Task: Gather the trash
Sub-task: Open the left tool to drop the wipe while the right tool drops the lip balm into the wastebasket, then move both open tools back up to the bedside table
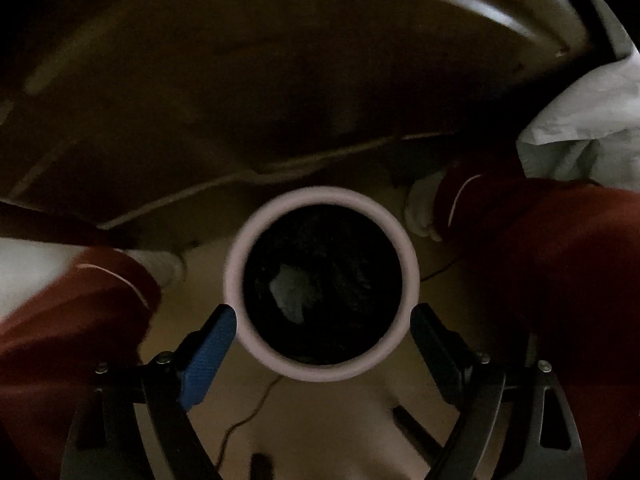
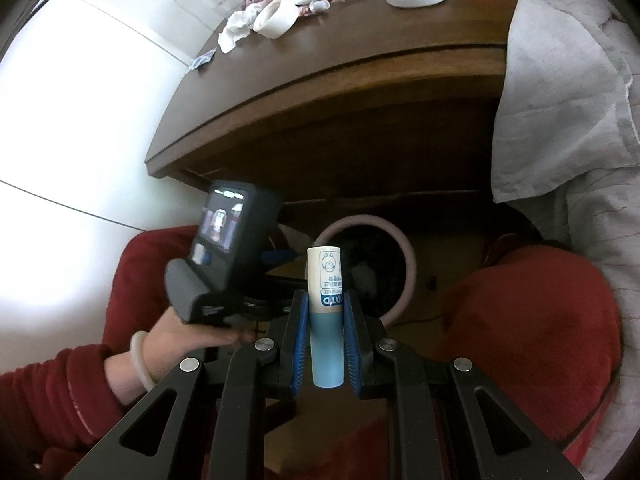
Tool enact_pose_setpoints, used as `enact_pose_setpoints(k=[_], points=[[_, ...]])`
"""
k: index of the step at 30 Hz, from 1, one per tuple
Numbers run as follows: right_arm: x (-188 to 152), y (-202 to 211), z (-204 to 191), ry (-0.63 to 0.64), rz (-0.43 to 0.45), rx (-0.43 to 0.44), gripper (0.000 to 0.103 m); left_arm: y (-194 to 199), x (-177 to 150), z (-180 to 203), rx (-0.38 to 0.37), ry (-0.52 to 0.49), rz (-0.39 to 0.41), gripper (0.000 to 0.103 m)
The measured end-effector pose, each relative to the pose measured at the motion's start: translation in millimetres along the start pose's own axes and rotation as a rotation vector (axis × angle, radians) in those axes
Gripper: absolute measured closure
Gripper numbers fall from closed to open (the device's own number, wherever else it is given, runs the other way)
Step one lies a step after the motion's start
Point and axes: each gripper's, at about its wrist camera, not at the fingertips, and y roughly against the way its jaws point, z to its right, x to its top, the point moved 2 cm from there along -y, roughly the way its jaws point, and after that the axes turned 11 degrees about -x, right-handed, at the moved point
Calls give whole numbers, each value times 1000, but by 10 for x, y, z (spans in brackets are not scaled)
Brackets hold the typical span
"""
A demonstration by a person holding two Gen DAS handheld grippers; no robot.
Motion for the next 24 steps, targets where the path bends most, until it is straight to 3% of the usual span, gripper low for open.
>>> enact_pose_setpoints(k=[6,12,19,24], points=[[86,-136,-103,17,-27,10,86,506,-65,-115,117,-54,69,13],[216,-641,-271,92,-164,-45,86,920,-132,-374,169,12,126,13],[329,-1294,-509,195,-290,-125,86,1112,-143,-484,156,61,163,13],[319,-1637,-498,208,-329,-155,86,1119,-147,-479,145,65,173,13]])
